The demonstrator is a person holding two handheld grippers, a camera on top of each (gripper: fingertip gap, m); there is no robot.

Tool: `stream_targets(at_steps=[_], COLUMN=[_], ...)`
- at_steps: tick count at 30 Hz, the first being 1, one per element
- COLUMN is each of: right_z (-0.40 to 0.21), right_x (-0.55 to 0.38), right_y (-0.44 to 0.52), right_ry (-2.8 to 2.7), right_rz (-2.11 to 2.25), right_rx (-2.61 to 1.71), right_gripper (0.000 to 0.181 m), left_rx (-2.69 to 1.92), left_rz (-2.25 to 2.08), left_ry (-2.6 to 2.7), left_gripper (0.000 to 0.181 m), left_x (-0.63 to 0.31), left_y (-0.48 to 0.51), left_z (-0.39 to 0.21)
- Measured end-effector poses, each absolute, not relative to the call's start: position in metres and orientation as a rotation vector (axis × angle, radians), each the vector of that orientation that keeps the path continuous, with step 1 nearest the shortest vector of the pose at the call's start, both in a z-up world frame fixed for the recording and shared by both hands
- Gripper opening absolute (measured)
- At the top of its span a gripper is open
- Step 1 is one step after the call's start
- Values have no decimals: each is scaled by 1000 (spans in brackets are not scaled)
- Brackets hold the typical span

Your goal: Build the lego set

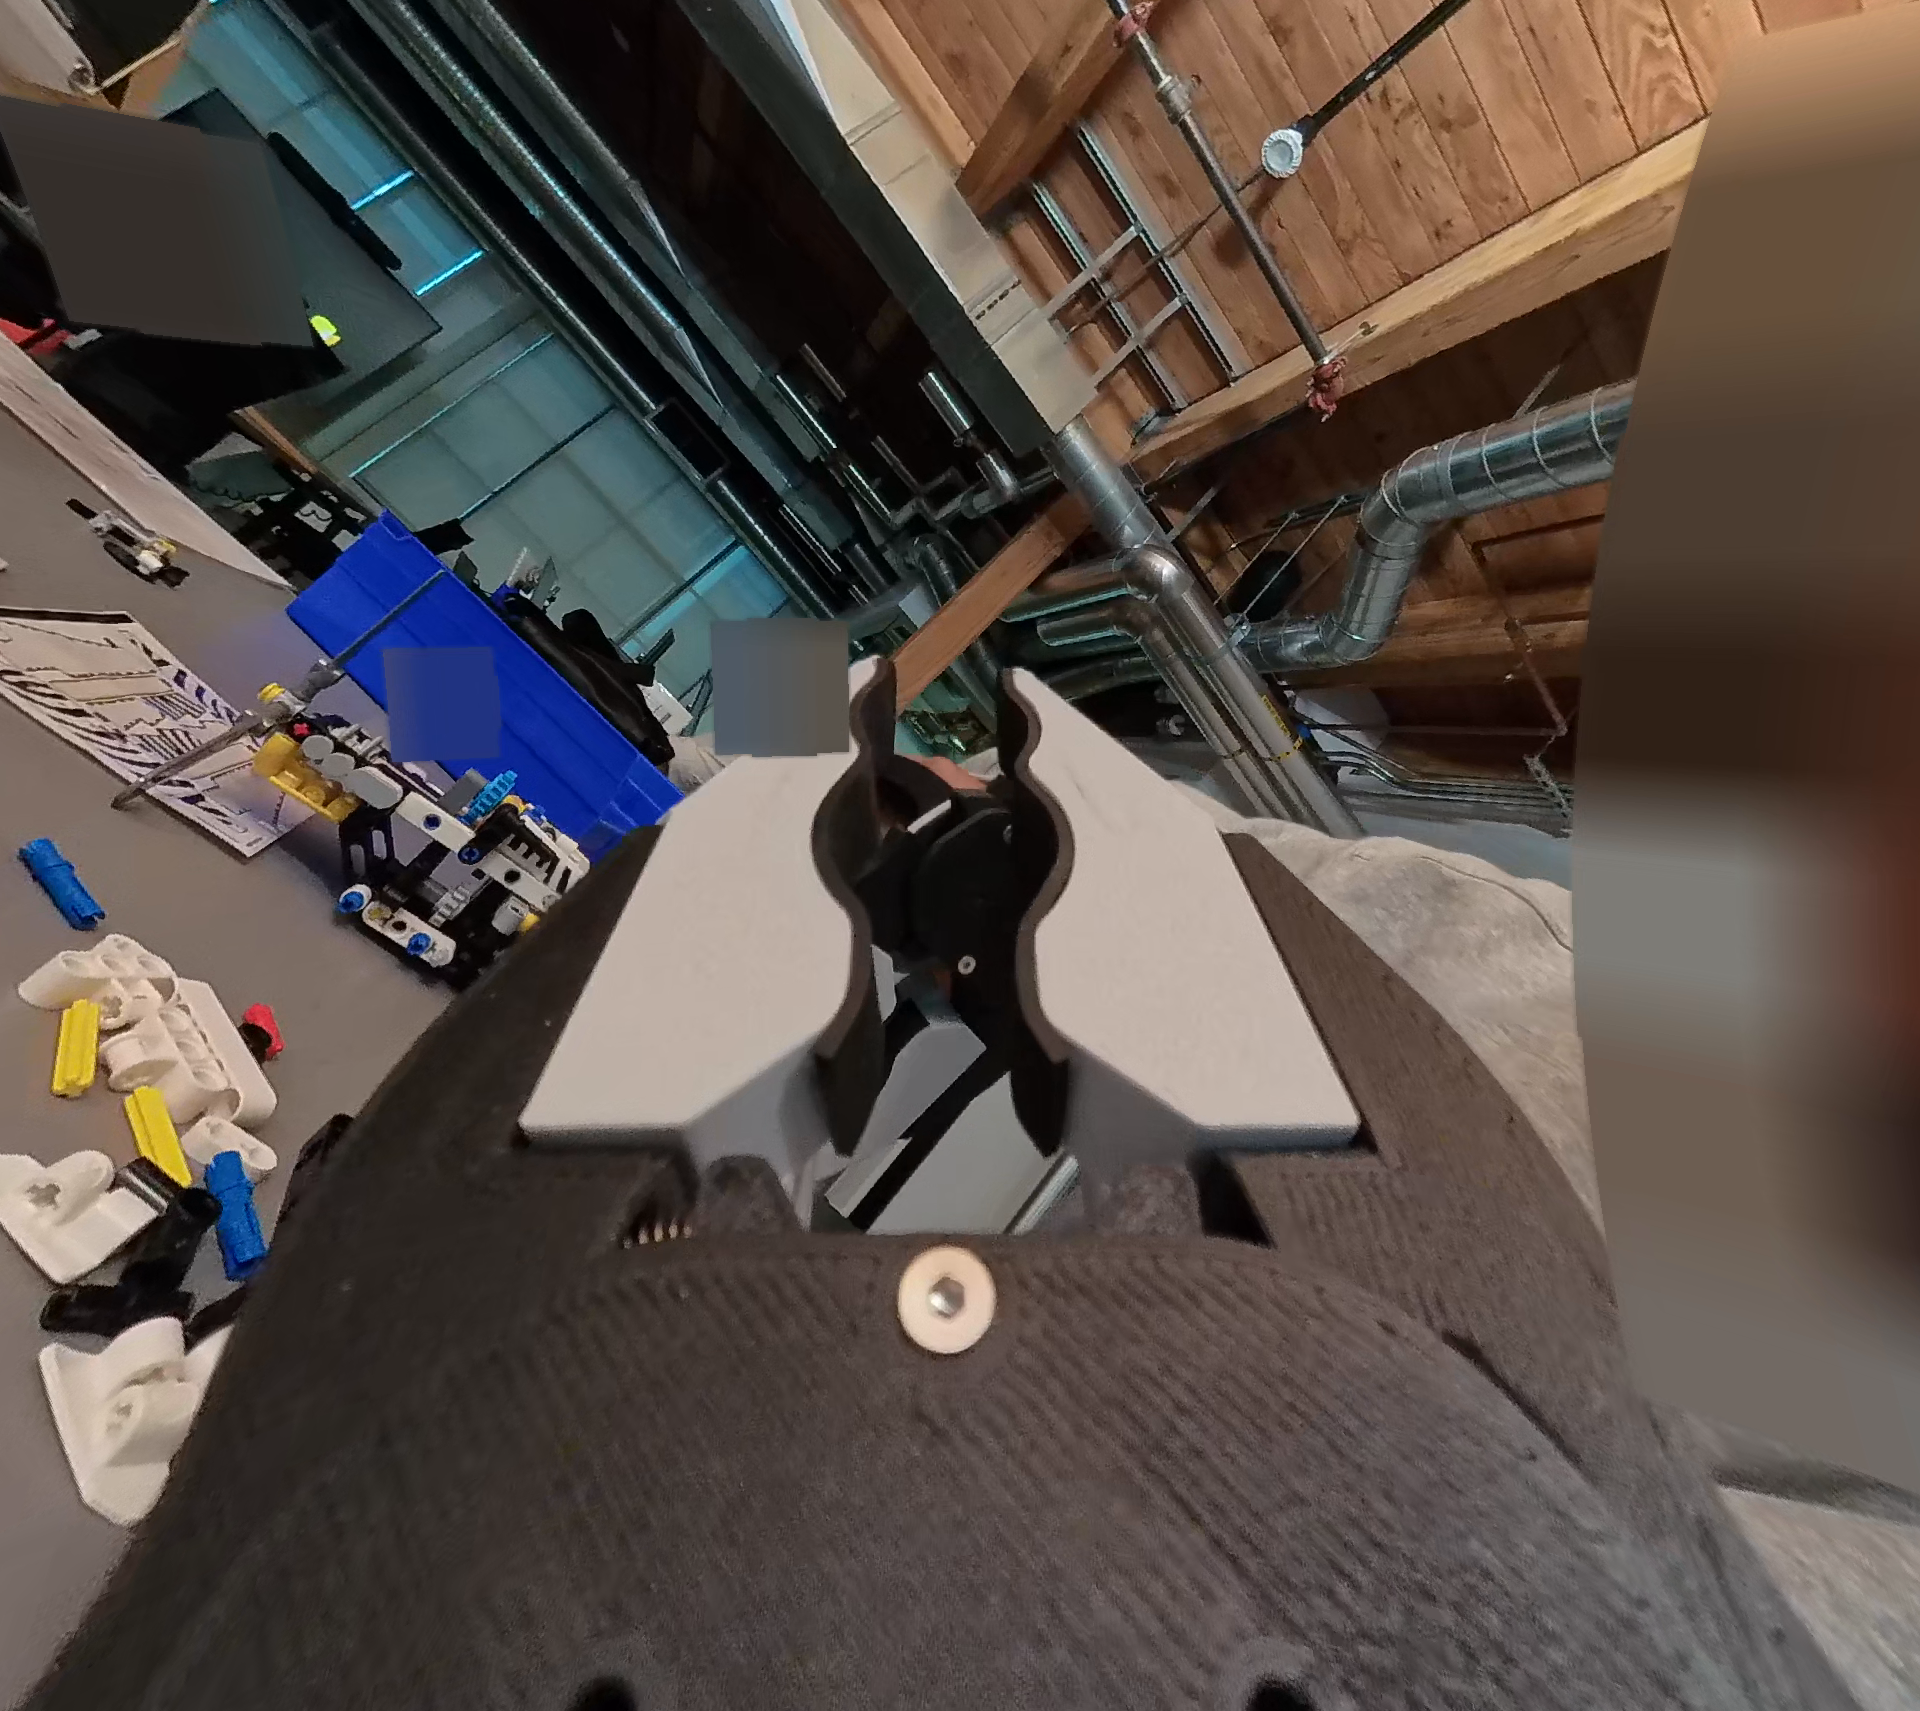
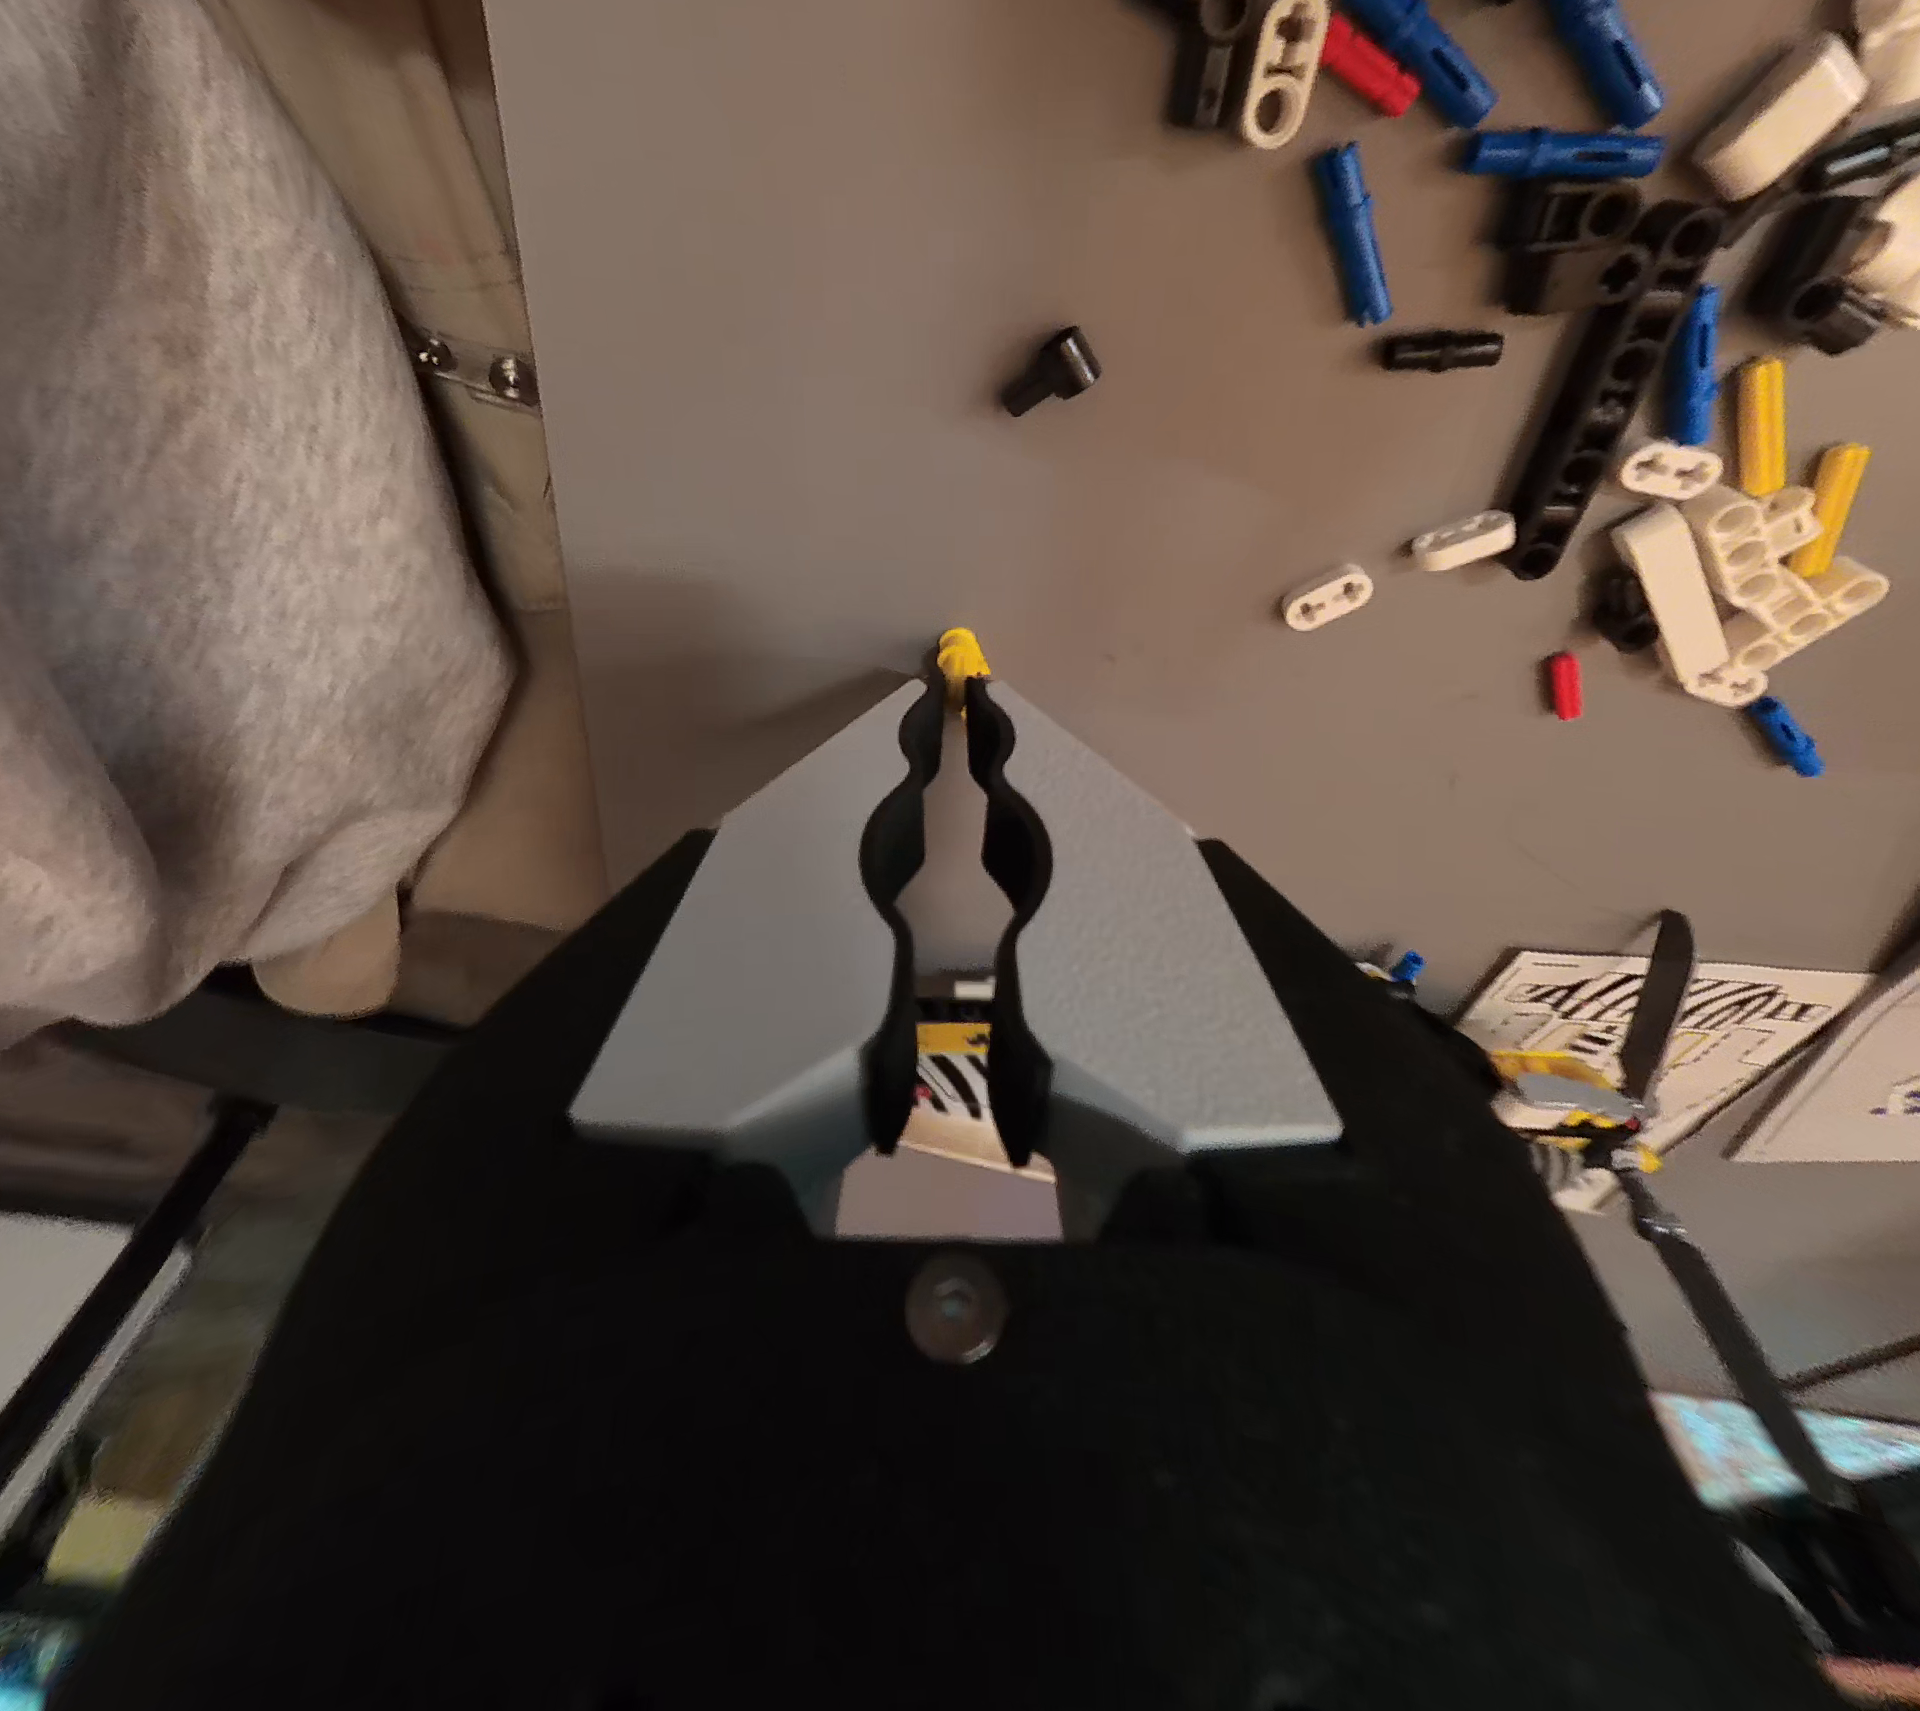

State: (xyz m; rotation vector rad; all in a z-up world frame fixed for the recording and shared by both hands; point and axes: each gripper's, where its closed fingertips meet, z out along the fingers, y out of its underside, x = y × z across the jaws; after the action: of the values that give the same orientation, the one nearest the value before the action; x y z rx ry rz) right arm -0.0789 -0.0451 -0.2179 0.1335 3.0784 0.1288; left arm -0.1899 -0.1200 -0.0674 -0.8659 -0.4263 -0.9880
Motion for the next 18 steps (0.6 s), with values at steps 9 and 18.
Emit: stream_targets(at_steps=[9, 18], right_z=[-98, -27], right_x=[-123, -123], right_y=[-76, -39], right_ry=[2744, 1880], right_rz=[-1422, -2537], right_rx=[917, 1338], right_gripper=[2, 1], left_rx=[-841, -1057], left_rz=[-789, -224], left_ry=[-376, -133], left_gripper=[45, 27], left_x=[-191, -136], left_y=[-130, -88], left_z=[-52, -42])
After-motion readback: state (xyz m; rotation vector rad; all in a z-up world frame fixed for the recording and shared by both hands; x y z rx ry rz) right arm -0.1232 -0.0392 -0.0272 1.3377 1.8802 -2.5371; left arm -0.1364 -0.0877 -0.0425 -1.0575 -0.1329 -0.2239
